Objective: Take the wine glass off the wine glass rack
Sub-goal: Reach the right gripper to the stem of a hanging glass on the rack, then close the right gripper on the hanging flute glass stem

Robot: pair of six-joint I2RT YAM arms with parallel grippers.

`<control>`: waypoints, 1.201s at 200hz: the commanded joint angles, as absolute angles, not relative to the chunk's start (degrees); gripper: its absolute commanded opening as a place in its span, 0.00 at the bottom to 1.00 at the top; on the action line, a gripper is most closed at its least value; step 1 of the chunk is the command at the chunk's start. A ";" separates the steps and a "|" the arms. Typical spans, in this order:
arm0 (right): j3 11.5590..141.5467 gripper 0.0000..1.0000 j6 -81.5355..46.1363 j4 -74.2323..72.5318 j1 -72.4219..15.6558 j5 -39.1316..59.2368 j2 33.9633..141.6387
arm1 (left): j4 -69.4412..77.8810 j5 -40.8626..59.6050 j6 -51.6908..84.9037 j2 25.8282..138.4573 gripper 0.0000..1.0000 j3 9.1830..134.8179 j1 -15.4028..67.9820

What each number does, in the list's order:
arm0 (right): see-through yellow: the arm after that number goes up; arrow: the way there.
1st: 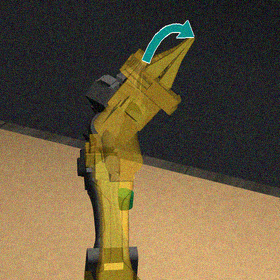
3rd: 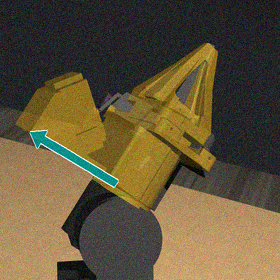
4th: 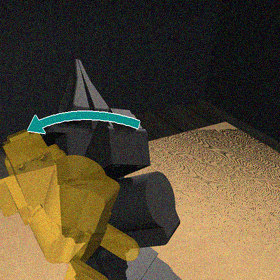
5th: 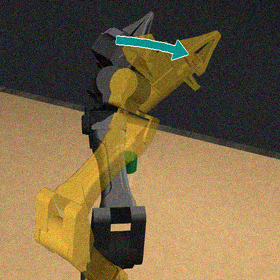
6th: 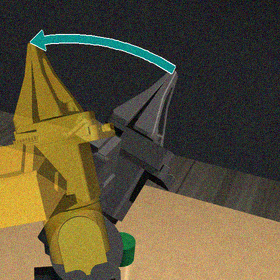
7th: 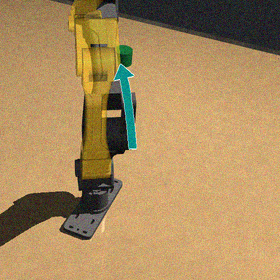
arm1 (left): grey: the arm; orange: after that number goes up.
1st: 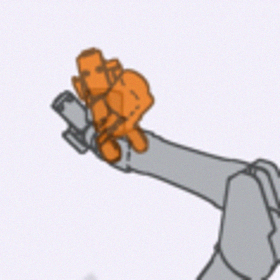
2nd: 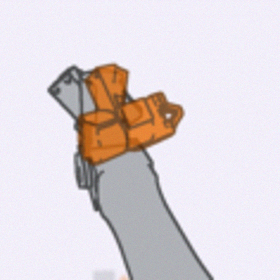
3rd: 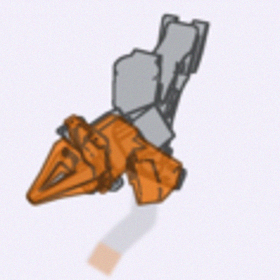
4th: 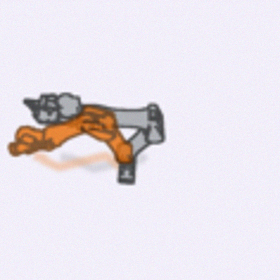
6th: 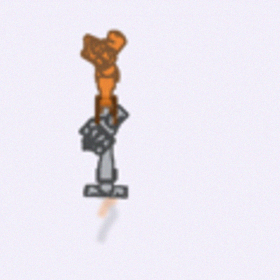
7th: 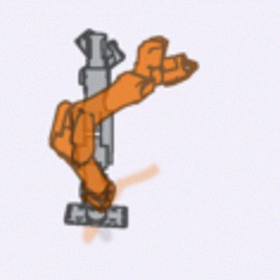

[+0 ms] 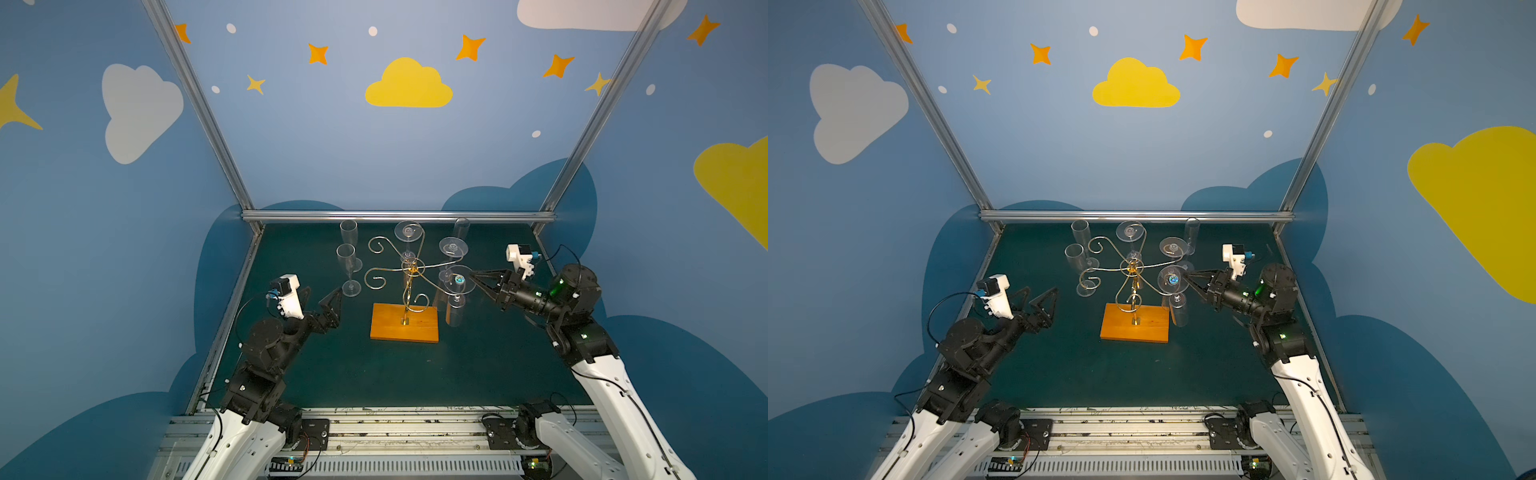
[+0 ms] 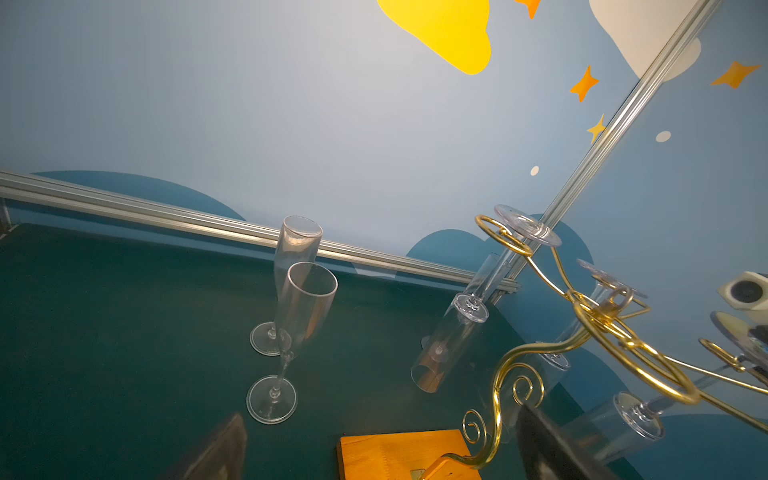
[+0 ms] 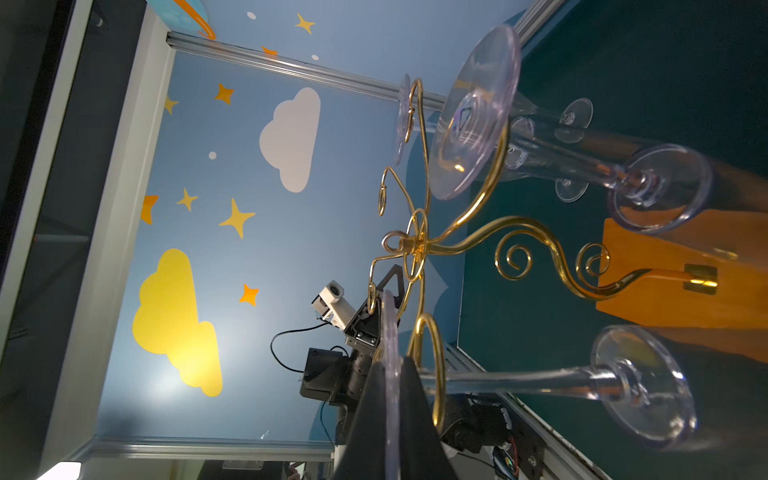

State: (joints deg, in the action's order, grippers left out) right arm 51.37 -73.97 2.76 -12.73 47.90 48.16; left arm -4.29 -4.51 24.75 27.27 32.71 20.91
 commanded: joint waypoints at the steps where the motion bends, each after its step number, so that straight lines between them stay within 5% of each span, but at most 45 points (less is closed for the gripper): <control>1: 51.30 0.00 -79.31 -2.12 -12.88 48.08 45.95 | -4.16 -5.01 25.10 26.89 0.99 32.17 20.86; 136: 54.23 0.00 -85.98 -9.56 -20.25 43.44 51.99 | -4.79 -5.62 25.27 26.57 0.99 32.21 20.84; 240: 57.16 0.00 -83.41 -4.36 -15.58 36.05 53.17 | -7.01 -6.94 24.20 25.17 0.99 33.86 20.87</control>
State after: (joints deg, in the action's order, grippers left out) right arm 55.18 -85.34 -5.45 -17.06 38.00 55.42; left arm -5.65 -5.98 24.91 26.33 32.47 20.91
